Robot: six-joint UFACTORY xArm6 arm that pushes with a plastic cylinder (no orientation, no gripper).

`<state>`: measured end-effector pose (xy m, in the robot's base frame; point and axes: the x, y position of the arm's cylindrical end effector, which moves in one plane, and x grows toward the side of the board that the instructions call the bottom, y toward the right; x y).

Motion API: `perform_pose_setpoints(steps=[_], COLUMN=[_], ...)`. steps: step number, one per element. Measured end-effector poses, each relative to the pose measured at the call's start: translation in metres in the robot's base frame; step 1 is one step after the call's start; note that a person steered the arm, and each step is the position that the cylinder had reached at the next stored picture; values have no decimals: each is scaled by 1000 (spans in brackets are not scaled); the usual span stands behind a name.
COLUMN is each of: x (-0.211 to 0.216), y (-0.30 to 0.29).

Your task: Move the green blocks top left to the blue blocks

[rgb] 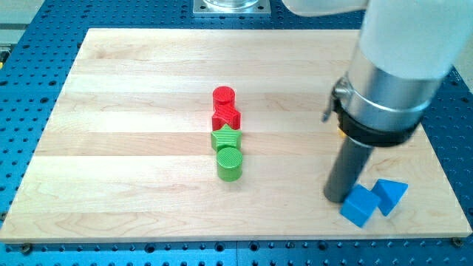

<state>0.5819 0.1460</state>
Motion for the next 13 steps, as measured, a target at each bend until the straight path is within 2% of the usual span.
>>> perform_pose_setpoints(steps=[2, 3, 5, 6, 7, 9, 10, 11, 12, 13], x=[6, 6, 27, 3, -4, -19, -19, -19, -21, -77], y=[1, -39, -174, -223, -231, -146, -158, -248, -290, -285])
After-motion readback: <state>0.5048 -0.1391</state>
